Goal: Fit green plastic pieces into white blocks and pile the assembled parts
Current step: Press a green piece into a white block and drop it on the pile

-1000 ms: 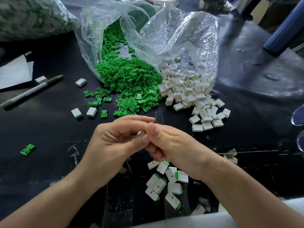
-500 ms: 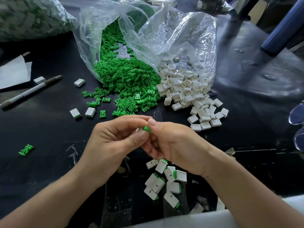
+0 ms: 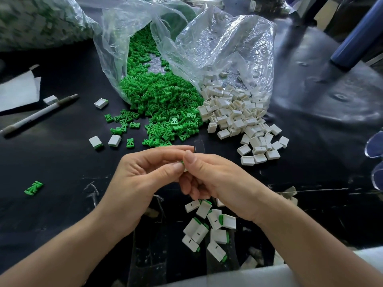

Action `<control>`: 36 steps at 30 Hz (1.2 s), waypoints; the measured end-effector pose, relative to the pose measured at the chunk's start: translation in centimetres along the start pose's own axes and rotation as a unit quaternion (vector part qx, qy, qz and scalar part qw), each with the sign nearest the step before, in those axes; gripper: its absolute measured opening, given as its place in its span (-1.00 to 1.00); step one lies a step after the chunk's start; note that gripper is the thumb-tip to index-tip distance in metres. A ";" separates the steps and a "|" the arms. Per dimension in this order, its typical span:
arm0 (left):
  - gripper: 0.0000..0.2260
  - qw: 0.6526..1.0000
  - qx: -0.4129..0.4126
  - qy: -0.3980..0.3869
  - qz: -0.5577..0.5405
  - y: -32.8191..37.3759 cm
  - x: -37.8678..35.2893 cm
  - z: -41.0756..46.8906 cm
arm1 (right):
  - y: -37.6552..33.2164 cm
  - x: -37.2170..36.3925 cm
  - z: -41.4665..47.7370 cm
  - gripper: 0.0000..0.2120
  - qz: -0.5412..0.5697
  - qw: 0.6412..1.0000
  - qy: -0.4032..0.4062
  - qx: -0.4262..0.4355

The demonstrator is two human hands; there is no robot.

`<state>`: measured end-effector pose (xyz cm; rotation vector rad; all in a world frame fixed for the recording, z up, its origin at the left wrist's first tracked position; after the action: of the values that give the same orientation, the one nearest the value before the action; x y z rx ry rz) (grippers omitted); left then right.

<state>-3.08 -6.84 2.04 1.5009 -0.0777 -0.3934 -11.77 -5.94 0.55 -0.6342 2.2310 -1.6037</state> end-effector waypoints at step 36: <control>-0.80 0.999 0.026 -0.005 -0.028 -0.7 0.2 0.0 | -0.5 0.8 0.1 -0.75 -0.015 0.996 0.067 0.061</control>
<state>-3.04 -6.87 1.32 1.5552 -0.0550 -0.4472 -12.28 -6.55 0.99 -0.5427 2.2034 -1.8325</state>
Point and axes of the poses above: each hand's wrist, its own z-axis towards the middle knuckle, its own x-axis out of the back of the hand, y = z × x, the point moved 8 cm from there along z, towards the middle knuckle, and after that the axes turned 3 degrees about -x, right-handed, at the moved point
